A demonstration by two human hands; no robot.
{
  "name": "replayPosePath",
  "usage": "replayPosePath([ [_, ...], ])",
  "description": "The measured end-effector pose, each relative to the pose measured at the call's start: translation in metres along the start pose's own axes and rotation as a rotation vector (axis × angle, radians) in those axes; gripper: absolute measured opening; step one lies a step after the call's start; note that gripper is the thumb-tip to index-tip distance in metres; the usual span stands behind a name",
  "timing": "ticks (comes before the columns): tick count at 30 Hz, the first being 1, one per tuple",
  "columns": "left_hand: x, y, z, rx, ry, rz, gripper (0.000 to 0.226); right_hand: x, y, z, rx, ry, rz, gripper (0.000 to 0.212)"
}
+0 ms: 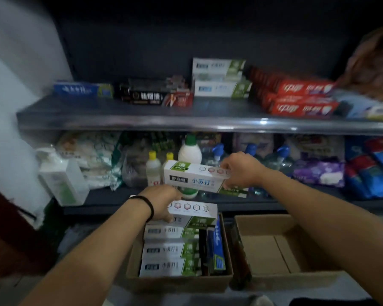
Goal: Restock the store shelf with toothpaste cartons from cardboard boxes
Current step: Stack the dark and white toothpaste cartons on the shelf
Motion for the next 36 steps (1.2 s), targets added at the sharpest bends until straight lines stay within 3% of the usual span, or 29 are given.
replayPosePath([
  [9, -0.006, -0.129, 0.041, -0.065, 0.051, 0.181, 0.030, 0.010, -0.134, 0.033, 0.038, 0.053, 0.146, 0.033],
  [16, -0.039, -0.194, 0.055, -0.041, 0.097, 0.253, 0.029, -0.018, -0.195, 0.069, 0.075, 0.081, 0.216, 0.035],
  [32, -0.153, -0.267, 0.006, -0.045, 0.068, 0.271, 0.043, -0.144, -0.183, 0.131, 0.014, 0.102, 0.148, 0.020],
  [36, -0.172, -0.283, -0.014, -0.020, 0.031, 0.263, 0.037, -0.172, -0.174, 0.139, -0.025, 0.111, 0.153, 0.030],
])
Point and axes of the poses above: each hand's wrist, its own x-axis away from the middle knuckle, its own y-axis out of the palm, z = x × y, the point moved 8 cm from there along -x, towards the middle knuckle, and after that the axes turned 11 degrees about z, right-handed, at the moved point
